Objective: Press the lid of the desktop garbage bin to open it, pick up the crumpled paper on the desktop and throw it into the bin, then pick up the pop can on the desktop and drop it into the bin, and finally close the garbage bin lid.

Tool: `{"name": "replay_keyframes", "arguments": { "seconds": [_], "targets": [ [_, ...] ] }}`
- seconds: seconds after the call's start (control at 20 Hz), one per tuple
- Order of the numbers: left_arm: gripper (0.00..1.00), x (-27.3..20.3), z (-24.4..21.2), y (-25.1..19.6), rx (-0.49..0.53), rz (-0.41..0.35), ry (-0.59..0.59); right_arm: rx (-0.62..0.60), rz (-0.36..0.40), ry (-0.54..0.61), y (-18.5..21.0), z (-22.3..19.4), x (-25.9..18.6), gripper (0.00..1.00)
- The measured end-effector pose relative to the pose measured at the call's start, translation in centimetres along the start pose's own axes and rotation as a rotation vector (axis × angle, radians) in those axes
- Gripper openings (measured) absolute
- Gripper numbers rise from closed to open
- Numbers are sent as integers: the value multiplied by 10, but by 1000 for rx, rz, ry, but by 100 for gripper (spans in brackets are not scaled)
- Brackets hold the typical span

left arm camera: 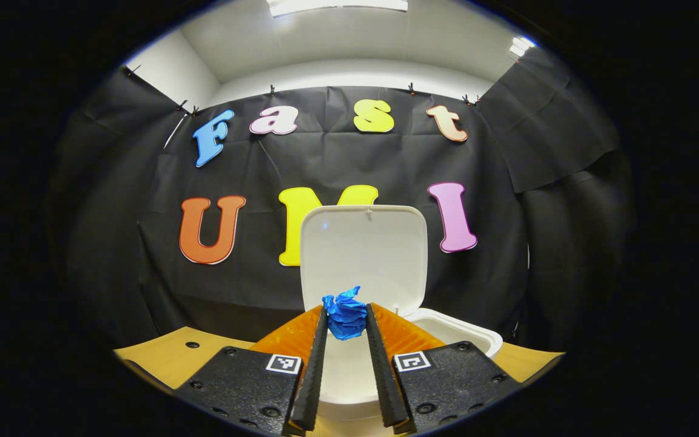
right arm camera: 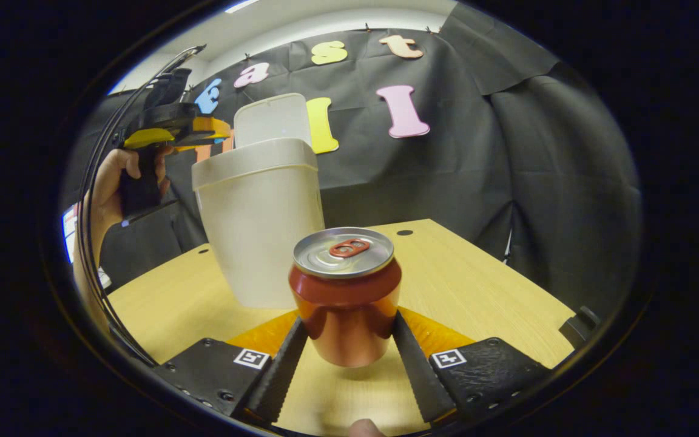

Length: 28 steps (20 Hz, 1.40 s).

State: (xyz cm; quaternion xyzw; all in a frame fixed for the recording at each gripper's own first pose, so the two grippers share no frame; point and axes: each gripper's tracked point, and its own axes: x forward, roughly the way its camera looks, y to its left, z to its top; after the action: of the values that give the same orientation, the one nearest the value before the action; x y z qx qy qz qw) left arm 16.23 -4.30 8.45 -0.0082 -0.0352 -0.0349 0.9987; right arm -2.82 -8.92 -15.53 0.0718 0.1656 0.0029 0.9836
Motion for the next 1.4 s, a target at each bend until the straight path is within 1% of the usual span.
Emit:
{"name": "replay_keyframes", "arguments": {
  "seconds": [0.1, 0.15, 0.2, 0.3, 0.35, 0.85, 0.95, 1.2, 1.4],
  "targets": [
    [43, 1, -4, -2, -2, -11, 18, 9, -2, 5, -2, -2, 0, 81],
    [58, 1, -5, -3, 2, -18, 25, 14, -3, 6, -2, -2, 1, 81],
    [68, 0, -4, -4, 1, -25, 25, 20, -1, 9, -1, -3, 1, 81],
    [95, -4, 0, -3, 0, -29, 13, 21, 2, 8, 1, -2, 1, 81],
    [100, -5, 2, -3, 2, -26, 6, 16, 3, 5, 2, -1, 0, 81],
    [99, -31, 16, 7, -7, -13, -26, -14, 8, -13, 11, 2, -6, 81],
    [100, -41, 15, 11, -16, -16, -23, -32, 9, -36, 13, 10, -9, 81],
    [99, -73, 0, 31, 1, 16, -6, -70, 39, -79, 28, 33, -15, 81],
    [100, -100, -17, 54, 16, 65, 9, -99, 60, -147, 40, 70, -21, 81]
  ]
}}
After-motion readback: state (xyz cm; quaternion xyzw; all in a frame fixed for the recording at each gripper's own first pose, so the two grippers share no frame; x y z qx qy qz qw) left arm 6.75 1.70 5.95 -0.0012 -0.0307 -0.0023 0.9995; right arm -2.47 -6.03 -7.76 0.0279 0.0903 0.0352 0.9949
